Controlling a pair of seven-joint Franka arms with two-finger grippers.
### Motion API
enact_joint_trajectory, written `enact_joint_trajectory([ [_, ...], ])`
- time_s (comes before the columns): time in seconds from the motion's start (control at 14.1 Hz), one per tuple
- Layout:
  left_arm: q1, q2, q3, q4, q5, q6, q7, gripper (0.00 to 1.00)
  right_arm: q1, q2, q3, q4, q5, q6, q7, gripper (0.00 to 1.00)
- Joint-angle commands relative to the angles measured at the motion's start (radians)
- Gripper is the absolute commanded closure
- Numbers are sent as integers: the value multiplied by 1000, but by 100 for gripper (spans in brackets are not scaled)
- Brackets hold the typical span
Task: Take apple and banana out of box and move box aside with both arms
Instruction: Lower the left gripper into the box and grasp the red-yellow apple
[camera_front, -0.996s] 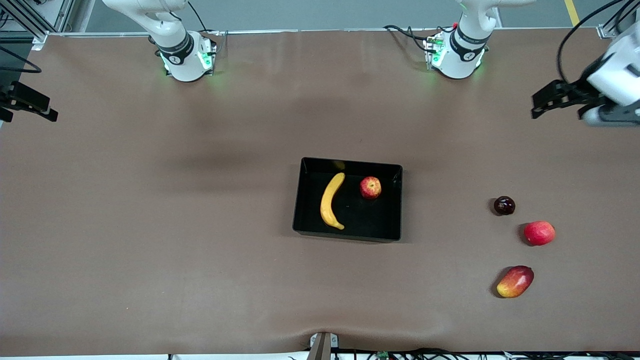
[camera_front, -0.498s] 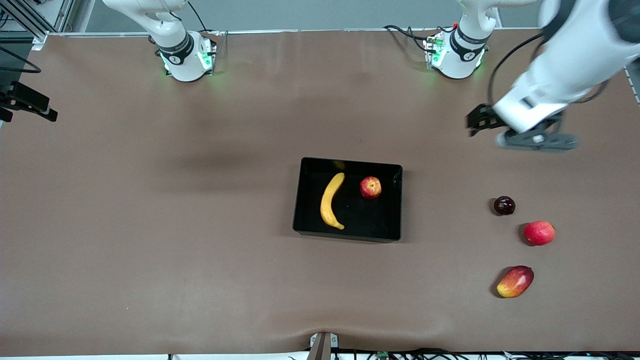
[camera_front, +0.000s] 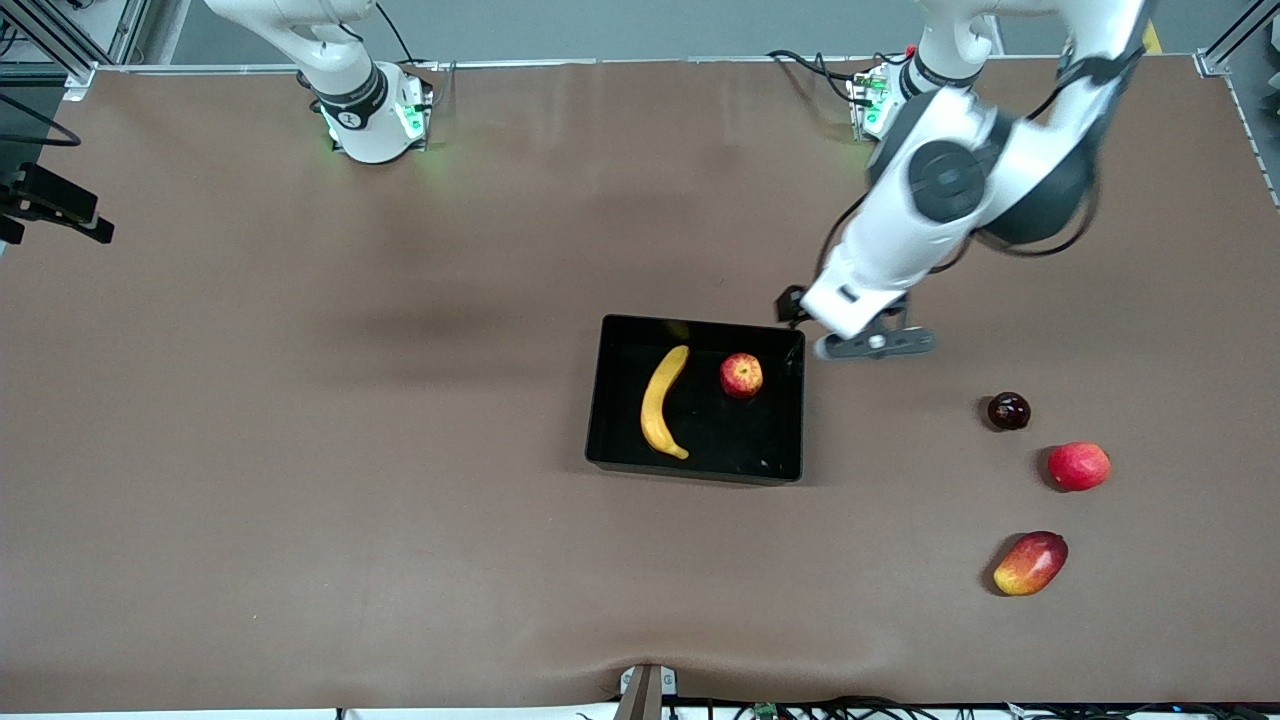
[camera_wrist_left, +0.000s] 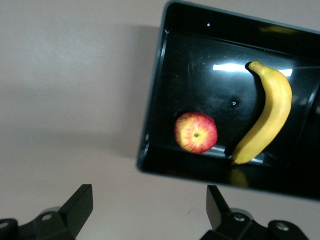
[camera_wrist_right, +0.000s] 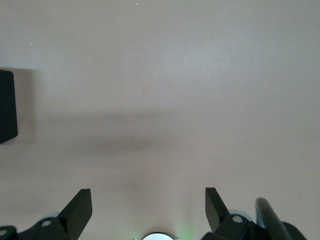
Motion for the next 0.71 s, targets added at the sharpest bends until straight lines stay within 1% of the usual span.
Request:
enact_joint_trajectory([
  [0.0,-38,89,-2,19,52,73,-131,0,-10,-12,6,-2,-4,-1,-5,0],
  [0.14,-56,146,0,17,54,158,-162,0,-10,-12,6,-2,-4,-3,-5,0],
  [0.36,-64,225,-2,19,128,245,-246,0,-8,-12,4,-2,-2,-3,-5,0],
  [0.5,-74,279,0,26,170,270,-317,0,-8,-12,4,-2,-2,-1,-5,0],
  [0.64,-76,311,0,28,205,288,-366,0,-10,-12,4,-2,-2,-3,-5,0],
])
